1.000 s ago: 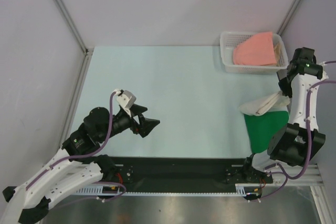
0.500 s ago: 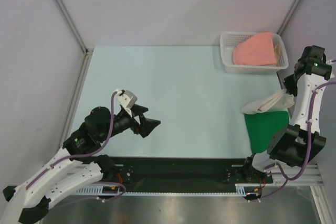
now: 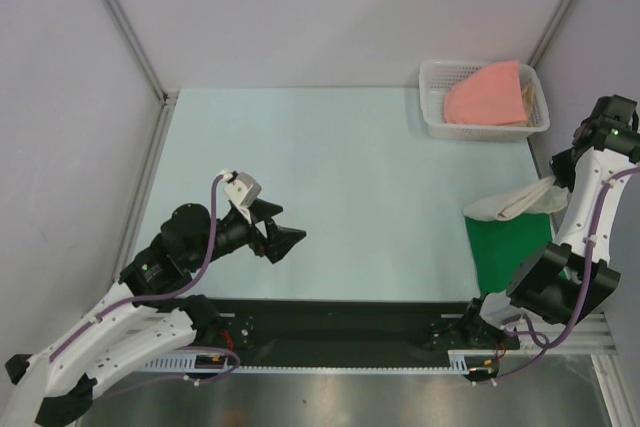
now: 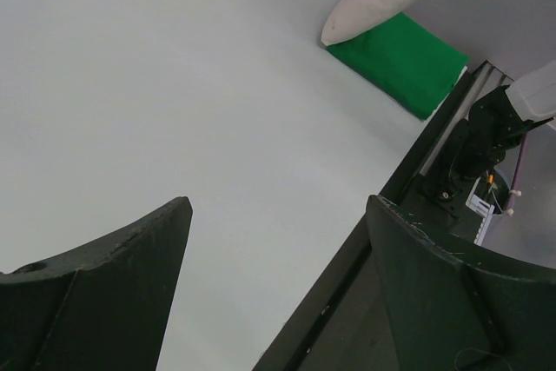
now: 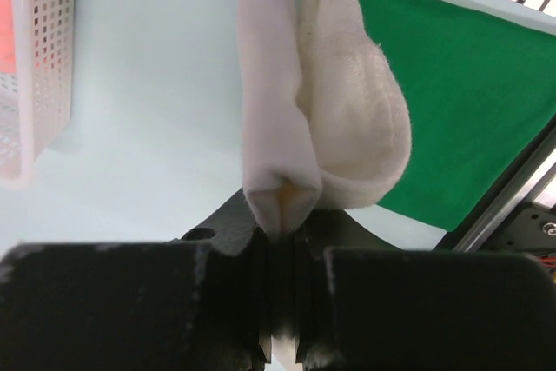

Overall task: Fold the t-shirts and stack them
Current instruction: Neatly place the folded tshirt to the corner

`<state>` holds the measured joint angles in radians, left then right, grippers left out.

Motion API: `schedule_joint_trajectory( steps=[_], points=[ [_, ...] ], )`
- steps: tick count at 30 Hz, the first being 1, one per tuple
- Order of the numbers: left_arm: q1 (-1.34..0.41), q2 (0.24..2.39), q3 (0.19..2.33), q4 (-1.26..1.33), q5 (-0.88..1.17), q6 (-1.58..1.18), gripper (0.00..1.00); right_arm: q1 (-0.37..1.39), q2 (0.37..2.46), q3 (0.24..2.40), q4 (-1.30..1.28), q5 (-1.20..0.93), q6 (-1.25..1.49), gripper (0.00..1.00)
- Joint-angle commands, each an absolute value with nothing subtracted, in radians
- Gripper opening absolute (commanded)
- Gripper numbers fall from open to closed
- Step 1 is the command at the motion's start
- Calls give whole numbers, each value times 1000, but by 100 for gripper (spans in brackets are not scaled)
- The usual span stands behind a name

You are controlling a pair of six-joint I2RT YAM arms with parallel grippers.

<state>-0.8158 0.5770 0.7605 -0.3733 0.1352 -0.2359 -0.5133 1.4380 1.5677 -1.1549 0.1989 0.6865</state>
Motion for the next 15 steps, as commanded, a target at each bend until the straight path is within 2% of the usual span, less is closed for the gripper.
schedule_joint_trajectory(
  steps=[1,15],
  points=[
    [-818,571,758,-337,150,-236,88,-535,1387,1543,-1146,180,660,0],
    [-818,555,761,-364,140,-219,89,-637,1273,1375,-1138,149,617,0]
  ],
)
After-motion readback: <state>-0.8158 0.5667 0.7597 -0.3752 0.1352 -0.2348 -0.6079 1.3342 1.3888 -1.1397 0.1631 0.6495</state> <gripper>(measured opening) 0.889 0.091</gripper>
